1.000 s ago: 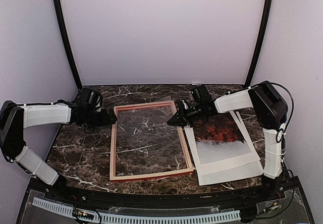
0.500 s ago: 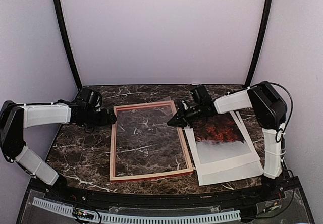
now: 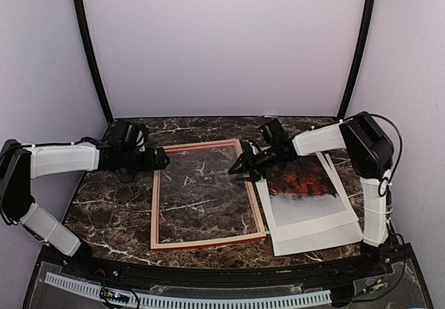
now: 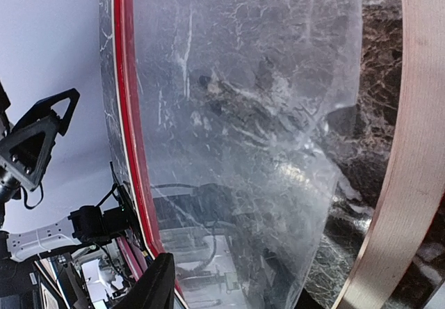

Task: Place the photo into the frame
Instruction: Place the glass panel at the frame body.

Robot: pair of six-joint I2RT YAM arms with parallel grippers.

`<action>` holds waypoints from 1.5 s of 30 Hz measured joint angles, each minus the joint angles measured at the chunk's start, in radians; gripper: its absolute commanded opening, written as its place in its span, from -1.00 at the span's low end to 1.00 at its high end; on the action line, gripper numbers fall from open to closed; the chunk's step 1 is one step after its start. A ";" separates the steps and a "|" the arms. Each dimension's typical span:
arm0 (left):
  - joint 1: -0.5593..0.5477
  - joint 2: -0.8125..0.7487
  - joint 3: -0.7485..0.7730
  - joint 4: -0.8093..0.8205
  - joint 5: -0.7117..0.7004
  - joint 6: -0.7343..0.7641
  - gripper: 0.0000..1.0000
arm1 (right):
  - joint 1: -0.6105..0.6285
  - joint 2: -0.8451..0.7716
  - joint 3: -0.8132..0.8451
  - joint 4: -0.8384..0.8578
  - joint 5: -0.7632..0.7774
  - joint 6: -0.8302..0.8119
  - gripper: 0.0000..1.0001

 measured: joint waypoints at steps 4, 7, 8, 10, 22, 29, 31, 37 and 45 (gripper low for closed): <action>-0.064 0.002 0.013 0.042 0.042 -0.010 0.98 | 0.007 0.000 0.026 -0.050 0.037 -0.032 -0.04; -0.121 0.027 0.039 0.086 0.072 -0.026 0.98 | 0.014 0.000 0.046 -0.097 0.079 -0.062 0.02; -0.141 0.046 0.051 0.103 0.080 -0.031 0.98 | 0.016 0.000 0.051 -0.112 0.094 -0.072 0.04; -0.175 0.090 0.074 0.132 0.097 -0.043 0.98 | 0.019 0.000 0.060 -0.141 0.124 -0.090 0.09; -0.338 0.306 0.166 0.232 0.159 -0.090 0.98 | 0.027 -0.051 0.065 -0.240 0.264 -0.175 0.21; -0.350 0.348 0.167 0.242 0.161 -0.100 0.98 | 0.027 -0.144 0.028 -0.266 0.325 -0.204 0.23; -0.350 0.351 0.167 0.241 0.158 -0.100 0.98 | 0.027 -0.169 0.017 -0.269 0.340 -0.211 0.22; -0.351 0.348 0.167 0.225 0.132 -0.087 0.98 | 0.014 -0.256 -0.063 -0.290 0.419 -0.235 0.24; -0.349 0.221 0.183 0.041 -0.053 0.018 0.98 | -0.080 -0.474 -0.253 -0.312 0.571 -0.251 0.25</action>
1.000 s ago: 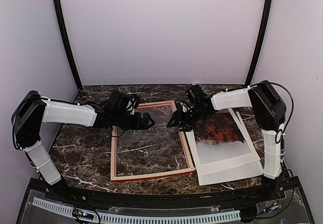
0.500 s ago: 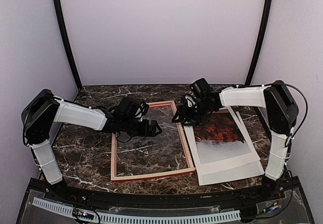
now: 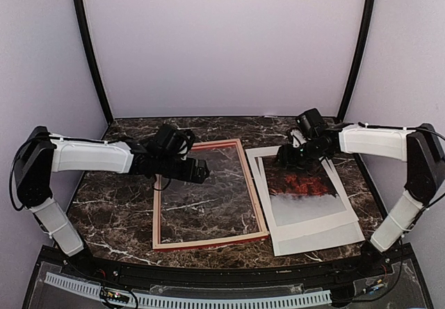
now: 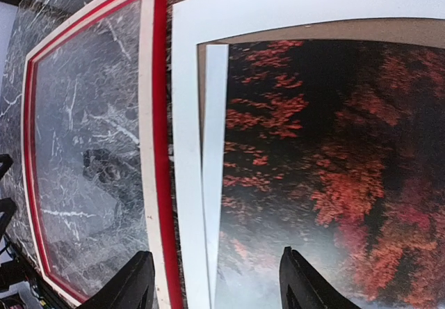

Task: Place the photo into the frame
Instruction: Place the glass panel at the frame body, then pick up the mat board from the photo.

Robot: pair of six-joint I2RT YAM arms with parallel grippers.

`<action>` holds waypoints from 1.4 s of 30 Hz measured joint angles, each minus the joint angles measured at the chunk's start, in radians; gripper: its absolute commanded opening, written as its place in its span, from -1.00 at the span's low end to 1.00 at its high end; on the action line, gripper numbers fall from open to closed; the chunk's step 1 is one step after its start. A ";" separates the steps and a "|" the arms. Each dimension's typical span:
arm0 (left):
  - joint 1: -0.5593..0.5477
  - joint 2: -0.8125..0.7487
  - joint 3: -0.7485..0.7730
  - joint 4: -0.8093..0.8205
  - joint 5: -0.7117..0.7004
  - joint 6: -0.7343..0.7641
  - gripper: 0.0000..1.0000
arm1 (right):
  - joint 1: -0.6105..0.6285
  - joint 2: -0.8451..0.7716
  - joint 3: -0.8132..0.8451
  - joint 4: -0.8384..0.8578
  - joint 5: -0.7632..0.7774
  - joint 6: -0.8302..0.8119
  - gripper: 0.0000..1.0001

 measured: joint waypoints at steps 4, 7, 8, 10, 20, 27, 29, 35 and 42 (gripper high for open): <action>0.025 -0.043 0.054 -0.131 -0.097 0.059 0.94 | -0.033 -0.061 -0.057 0.001 0.034 0.000 0.25; 0.076 -0.055 0.058 -0.208 -0.124 0.085 0.85 | -0.034 -0.072 -0.083 0.001 0.043 0.000 0.25; 0.100 -0.057 0.056 -0.232 -0.127 0.095 0.82 | -0.034 -0.072 -0.090 0.001 0.045 0.000 0.25; 0.146 -0.059 0.048 -0.264 -0.130 0.109 0.74 | -0.034 -0.072 -0.101 0.002 0.047 0.000 0.25; 0.266 -0.038 0.015 -0.334 -0.085 0.151 0.14 | -0.034 -0.072 -0.127 0.019 0.040 0.002 0.26; 0.283 0.053 0.015 -0.342 -0.055 0.158 -0.04 | -0.035 -0.072 -0.146 0.029 0.035 0.003 0.26; 0.287 0.069 0.015 -0.348 -0.055 0.158 -0.08 | -0.035 -0.072 -0.150 0.031 0.033 0.003 0.26; 0.299 0.076 0.018 -0.357 -0.060 0.159 -0.24 | -0.036 -0.072 -0.156 0.032 0.034 0.000 0.26; 0.348 0.090 0.035 -0.360 -0.063 0.188 -0.38 | -0.072 -0.073 -0.156 0.016 0.072 -0.020 0.28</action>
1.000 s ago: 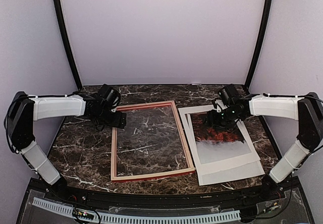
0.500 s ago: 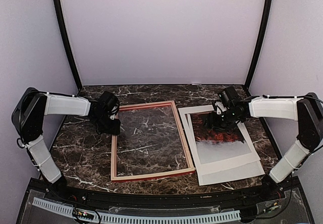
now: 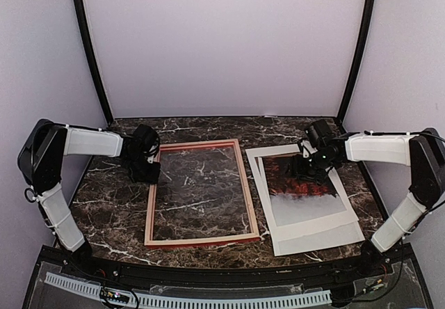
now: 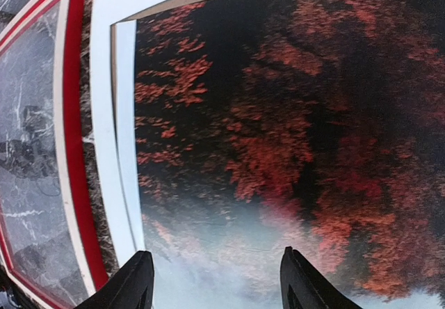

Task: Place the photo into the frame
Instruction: Pick up the mat board from the photo.

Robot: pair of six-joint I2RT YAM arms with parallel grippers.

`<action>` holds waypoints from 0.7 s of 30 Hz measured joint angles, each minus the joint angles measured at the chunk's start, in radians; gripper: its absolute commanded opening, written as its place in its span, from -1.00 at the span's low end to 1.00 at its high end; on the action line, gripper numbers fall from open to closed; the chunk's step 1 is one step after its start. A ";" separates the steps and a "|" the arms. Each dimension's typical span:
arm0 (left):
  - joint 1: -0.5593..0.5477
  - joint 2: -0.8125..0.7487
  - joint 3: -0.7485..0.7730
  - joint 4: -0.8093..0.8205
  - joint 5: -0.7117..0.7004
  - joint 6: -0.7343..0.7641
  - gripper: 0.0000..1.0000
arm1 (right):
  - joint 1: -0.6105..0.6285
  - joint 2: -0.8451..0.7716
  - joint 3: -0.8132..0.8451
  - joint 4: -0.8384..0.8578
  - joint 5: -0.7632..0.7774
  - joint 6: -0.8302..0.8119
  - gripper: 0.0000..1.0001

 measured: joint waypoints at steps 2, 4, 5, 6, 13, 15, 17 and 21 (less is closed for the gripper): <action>0.016 0.007 0.009 0.000 -0.008 0.012 -0.38 | -0.022 -0.005 0.000 -0.016 0.028 -0.012 0.29; 0.032 0.019 0.024 -0.001 -0.025 0.027 -0.34 | -0.054 -0.019 0.000 -0.035 0.070 -0.030 0.33; 0.038 0.027 0.034 -0.003 -0.033 0.033 -0.28 | -0.067 -0.027 0.000 -0.043 0.092 -0.037 0.35; 0.044 0.039 0.050 -0.005 -0.046 0.041 -0.22 | -0.084 -0.037 0.000 -0.051 0.121 -0.046 0.37; 0.060 0.116 0.188 -0.037 -0.152 0.066 0.50 | -0.222 -0.056 0.000 -0.070 0.286 -0.100 0.43; 0.062 0.113 0.213 -0.042 -0.162 0.061 0.58 | -0.252 -0.037 0.001 -0.068 0.302 -0.113 0.43; 0.063 0.100 0.222 -0.041 -0.159 0.060 0.63 | -0.269 -0.007 0.002 -0.066 0.313 -0.127 0.41; 0.063 0.023 0.209 -0.032 -0.087 0.047 0.65 | -0.281 0.067 0.016 -0.066 0.315 -0.146 0.36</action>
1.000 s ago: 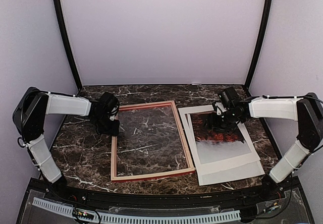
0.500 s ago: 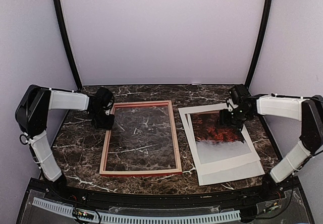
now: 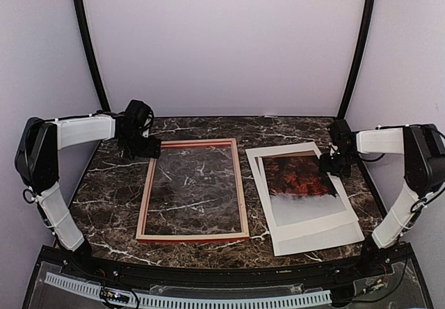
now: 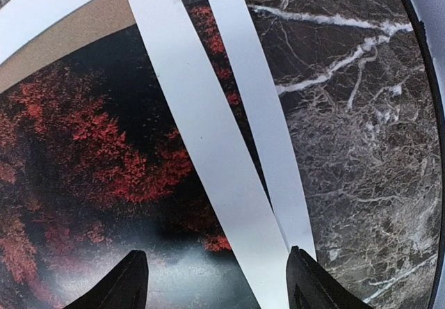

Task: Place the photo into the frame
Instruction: Pick up the mat board from the photo.

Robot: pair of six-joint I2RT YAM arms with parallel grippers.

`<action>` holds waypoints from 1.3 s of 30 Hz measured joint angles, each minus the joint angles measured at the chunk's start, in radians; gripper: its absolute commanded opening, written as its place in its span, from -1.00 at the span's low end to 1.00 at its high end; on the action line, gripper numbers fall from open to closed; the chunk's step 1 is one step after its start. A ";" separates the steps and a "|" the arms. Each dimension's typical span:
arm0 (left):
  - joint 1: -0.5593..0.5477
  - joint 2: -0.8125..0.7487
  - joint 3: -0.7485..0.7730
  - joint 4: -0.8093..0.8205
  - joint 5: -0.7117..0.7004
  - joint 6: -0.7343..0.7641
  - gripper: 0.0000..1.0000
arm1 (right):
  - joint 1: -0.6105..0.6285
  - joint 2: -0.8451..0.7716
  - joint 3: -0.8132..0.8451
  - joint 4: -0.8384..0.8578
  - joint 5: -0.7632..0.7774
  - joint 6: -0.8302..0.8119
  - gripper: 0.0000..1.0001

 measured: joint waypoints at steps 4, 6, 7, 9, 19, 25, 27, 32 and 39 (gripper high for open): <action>-0.003 -0.114 -0.016 0.044 0.127 -0.041 0.65 | -0.002 0.061 0.028 0.002 0.002 -0.013 0.34; -0.013 -0.150 -0.016 0.069 0.175 -0.058 0.65 | -0.002 0.077 0.034 0.005 0.002 -0.015 0.34; -0.021 -0.161 -0.016 0.080 0.194 -0.065 0.65 | -0.002 0.081 0.034 0.006 0.002 -0.017 0.33; -0.049 -0.171 -0.016 0.092 0.214 -0.074 0.65 | -0.003 0.087 0.034 0.007 0.002 -0.021 0.32; -0.205 -0.101 0.001 0.097 0.241 -0.087 0.65 | -0.049 0.090 0.034 0.009 -0.026 -0.057 0.25; -0.254 -0.049 0.021 0.103 0.256 -0.095 0.65 | -0.072 0.095 0.034 0.017 -0.067 -0.078 0.09; -0.266 -0.037 0.033 0.103 0.257 -0.095 0.64 | -0.075 0.097 0.034 0.023 -0.079 -0.083 0.00; -0.288 -0.022 0.053 0.109 0.257 -0.095 0.64 | -0.075 0.096 0.022 0.045 -0.088 -0.093 -0.25; -0.317 0.006 0.084 0.108 0.260 -0.095 0.64 | -0.078 0.075 -0.006 0.076 -0.069 -0.084 -0.54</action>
